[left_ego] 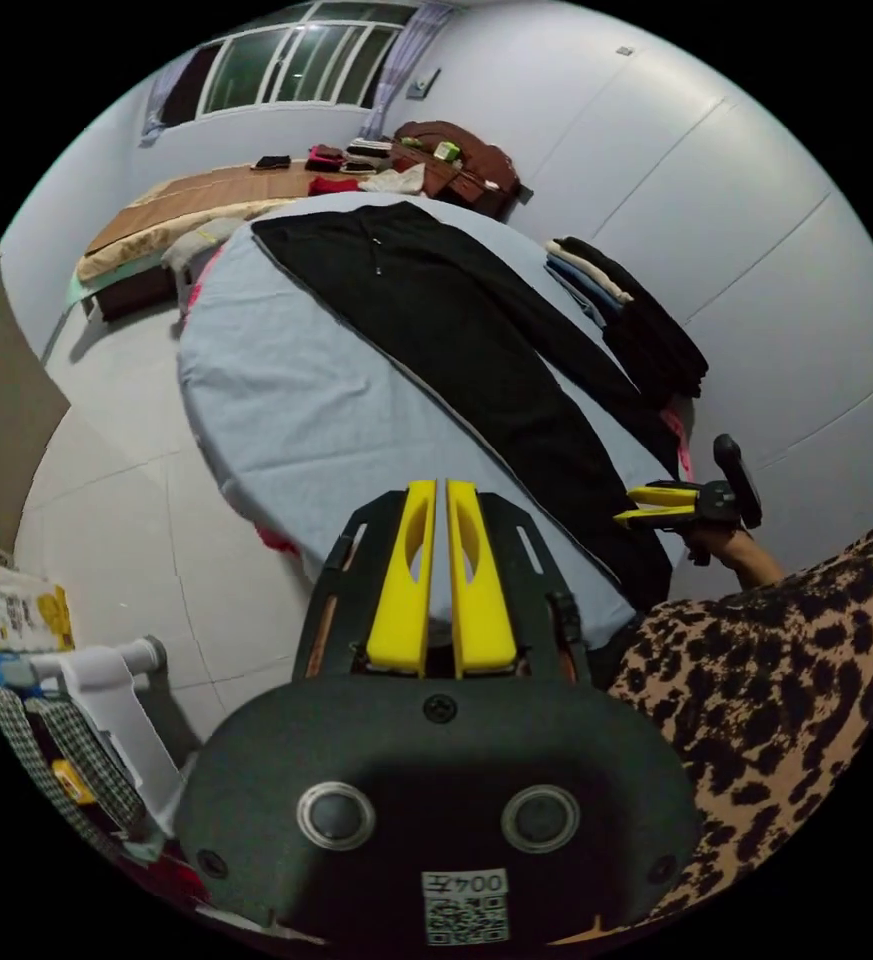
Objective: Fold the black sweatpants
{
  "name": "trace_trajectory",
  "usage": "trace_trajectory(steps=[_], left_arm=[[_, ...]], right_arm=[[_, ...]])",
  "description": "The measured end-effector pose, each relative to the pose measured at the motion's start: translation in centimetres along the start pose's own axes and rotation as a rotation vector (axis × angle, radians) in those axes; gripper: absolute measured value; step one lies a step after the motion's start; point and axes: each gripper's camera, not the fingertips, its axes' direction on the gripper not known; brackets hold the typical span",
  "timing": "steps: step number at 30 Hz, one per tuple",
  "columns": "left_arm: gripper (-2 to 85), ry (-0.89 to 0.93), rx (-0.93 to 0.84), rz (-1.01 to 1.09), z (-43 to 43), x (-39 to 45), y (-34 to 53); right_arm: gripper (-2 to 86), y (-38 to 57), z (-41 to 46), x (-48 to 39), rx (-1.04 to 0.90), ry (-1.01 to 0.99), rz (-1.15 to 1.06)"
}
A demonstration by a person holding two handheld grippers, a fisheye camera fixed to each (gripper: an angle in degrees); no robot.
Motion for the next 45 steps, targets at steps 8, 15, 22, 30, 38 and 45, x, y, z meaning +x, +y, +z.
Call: trace_trajectory(steps=[8,15,22,30,38,45], left_arm=[[0.3,0.05,-0.085,0.183,6.7,0.6,-11.8],[0.9,0.091,-0.118,0.4,12.6,-0.1,-23.5],[6.3,0.072,-0.059,0.744,18.6,1.4,-38.7],[8.8,-0.088,-0.048,1.108,27.5,7.6,-50.9],[13.3,-0.157,-0.166,1.235,37.2,12.2,-58.3],[13.8,-0.207,-0.234,1.342,42.6,14.5,-61.3]], right_arm=[[13.5,-3.2,0.7,-0.2,-0.112,-0.004,0.024],[13.6,-4.9,1.0,-0.4,-0.155,0.0,0.042],[13.7,-7.5,1.5,-0.3,-0.28,-0.015,0.106],[13.7,-7.6,1.5,0.1,-0.266,-0.036,0.23],[13.5,-7.2,1.4,0.1,-0.27,-0.049,0.303],[13.4,-6.8,1.2,0.1,-0.277,-0.057,0.375]])
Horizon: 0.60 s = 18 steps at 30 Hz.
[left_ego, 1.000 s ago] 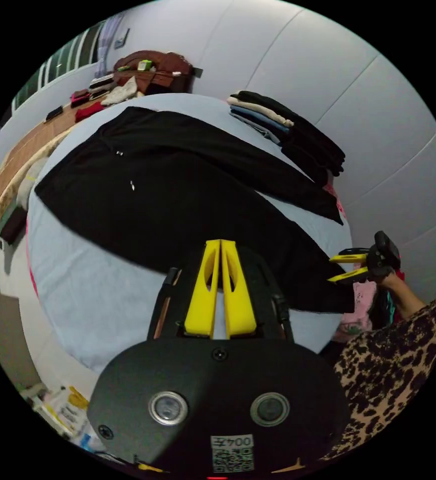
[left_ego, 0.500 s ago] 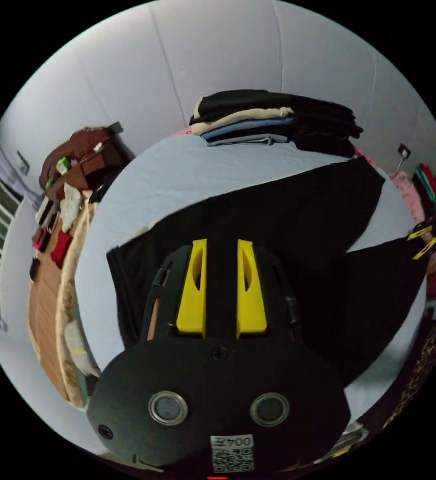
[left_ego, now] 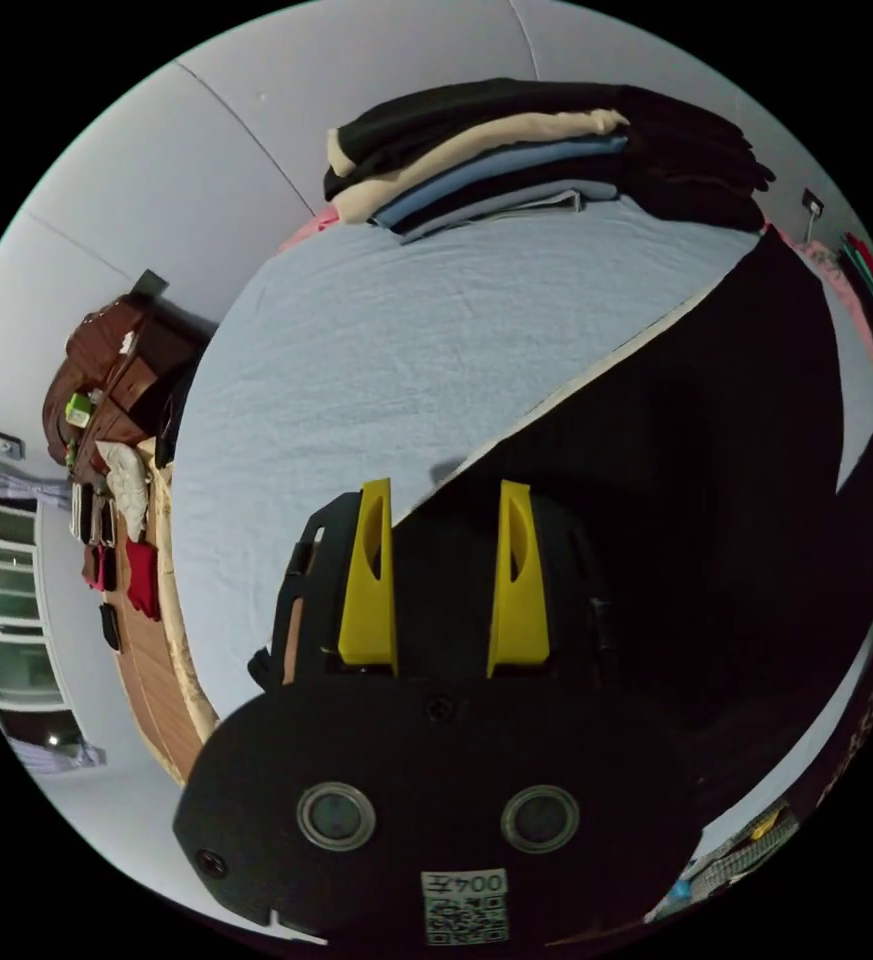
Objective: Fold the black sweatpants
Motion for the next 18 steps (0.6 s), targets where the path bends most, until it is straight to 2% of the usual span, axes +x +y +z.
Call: trace_trajectory(steps=[3,5,14,18], left_arm=[[13.3,0.032,-0.024,0.091,1.2,-0.6,-1.3],[12.3,0.127,-0.039,0.096,1.8,-2.0,-1.8],[7.9,0.209,-0.017,0.004,2.5,-4.5,-1.6],[4.7,0.102,0.05,-0.101,1.6,-4.2,-0.2]], right_arm=[[13.3,0.9,0.0,0.2,0.032,-0.015,0.029],[13.3,1.5,0.0,0.2,0.053,-0.019,0.048],[13.1,4.5,0.1,0.0,0.155,-0.03,0.096],[13.1,5.8,0.1,0.0,0.215,-0.043,0.149]])
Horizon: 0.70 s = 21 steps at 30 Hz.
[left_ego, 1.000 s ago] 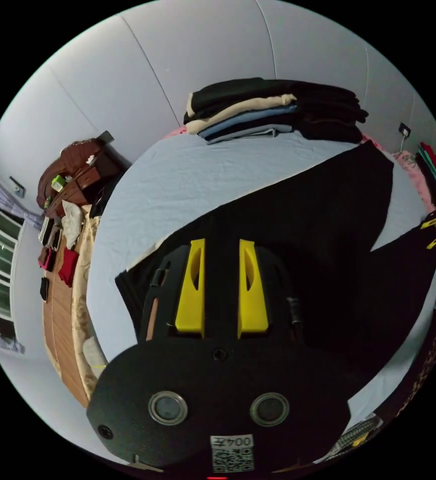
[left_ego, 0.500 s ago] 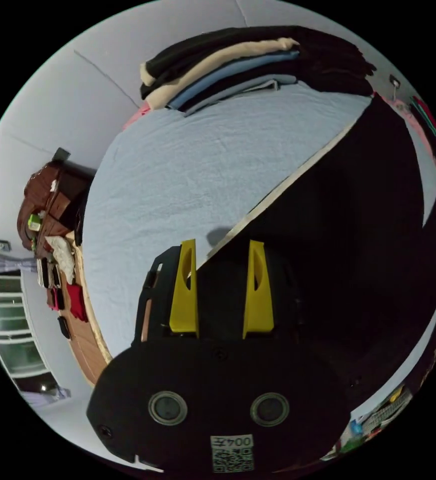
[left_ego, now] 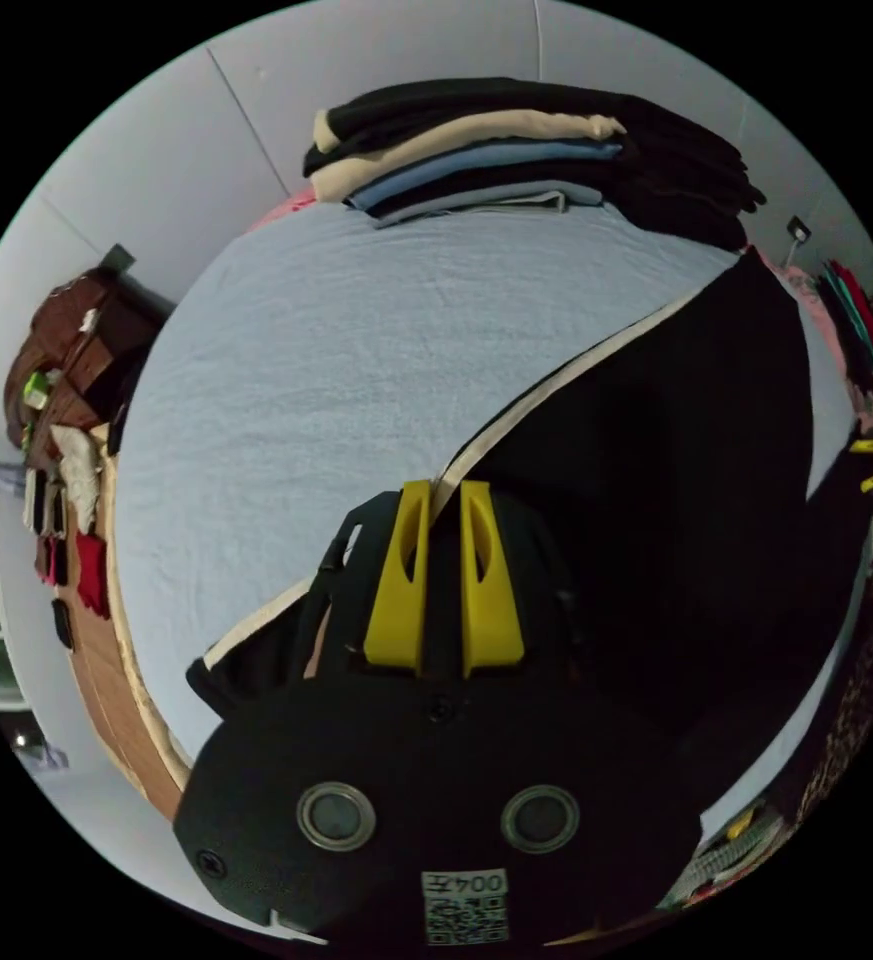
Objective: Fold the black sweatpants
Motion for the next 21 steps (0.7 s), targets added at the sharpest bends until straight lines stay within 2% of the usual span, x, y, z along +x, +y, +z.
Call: trace_trajectory(steps=[5,9,11,16,21], left_arm=[[2.5,-0.108,0.12,-0.08,-6.4,1.3,2.6],[1.8,-0.1,0.175,-0.122,-11.9,2.9,6.9],[1.5,-0.083,0.216,-0.206,-13.9,4.7,11.3],[1.1,-0.093,0.192,-0.43,-12.9,8.5,19.3],[1.0,-0.058,0.157,-0.538,-10.7,9.7,22.0]], right_arm=[[12.8,2.2,-0.3,-0.5,0.077,0.017,0.022],[12.6,3.5,-0.5,-0.4,0.12,0.0,0.028],[12.4,4.3,-0.7,0.1,0.154,-0.032,0.076],[11.4,4.8,-2.0,1.6,0.166,-0.136,0.096],[12.3,2.6,-6.2,5.0,0.294,0.006,0.052]])
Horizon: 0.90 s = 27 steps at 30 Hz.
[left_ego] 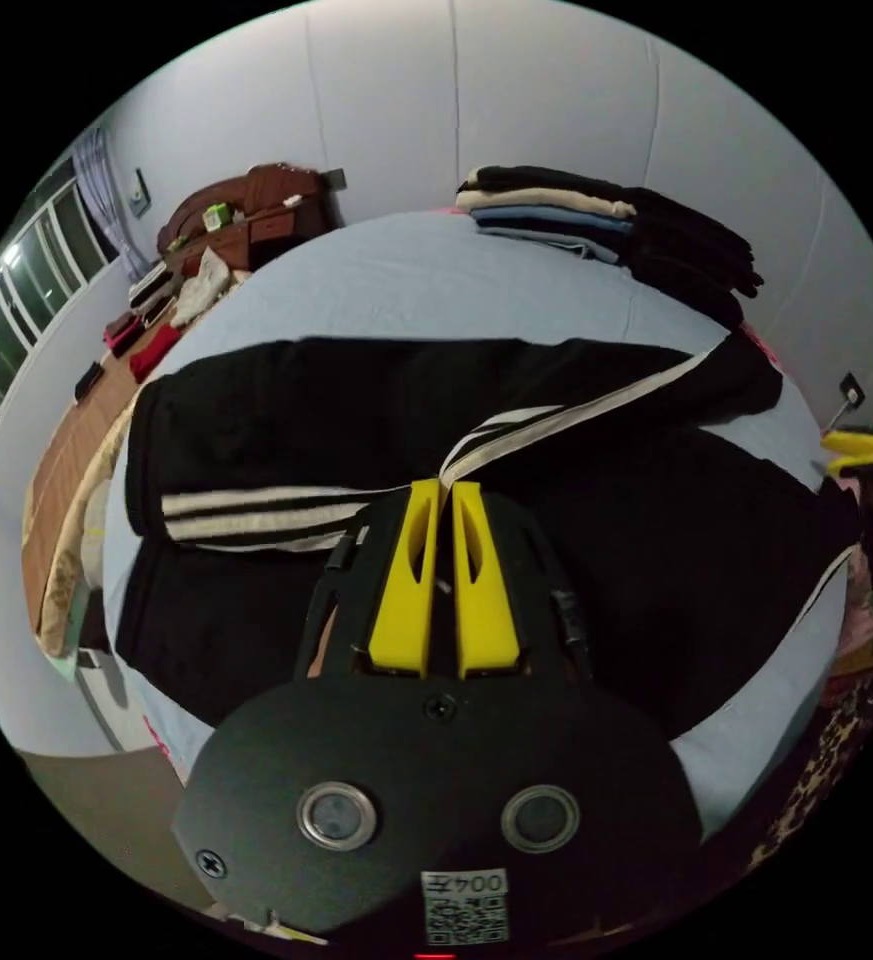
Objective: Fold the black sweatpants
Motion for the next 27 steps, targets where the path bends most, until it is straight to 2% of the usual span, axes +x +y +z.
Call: trace_trajectory(steps=[4,6,13,17,22,27], left_arm=[[0.9,0.009,0.005,-0.013,-1.0,-1.0,-0.4],[0.9,0.026,0.007,-0.02,-1.7,-1.6,-0.4],[1.0,0.028,0.004,-0.021,-4.5,-2.8,-0.5],[1.0,0.028,0.003,-0.023,-6.3,-3.5,-0.4],[0.8,0.021,0.002,-0.024,-8.5,-4.2,-0.4],[0.8,0.05,-0.009,-0.056,-11.0,-5.6,-0.7]], right_arm=[[12.6,-5.4,-3.0,4.4,0.06,0.063,-0.043],[12.7,-7.8,-3.0,5.6,0.024,0.105,-0.096],[13.4,-16.0,3.8,7.9,-0.285,0.243,-0.255],[13.6,-17.8,6.8,7.0,-0.433,0.229,-0.397],[11.0,-17.8,6.9,8.1,-0.497,0.118,-0.349],[4.6,-15.0,5.7,6.8,-0.382,0.179,-0.223]])
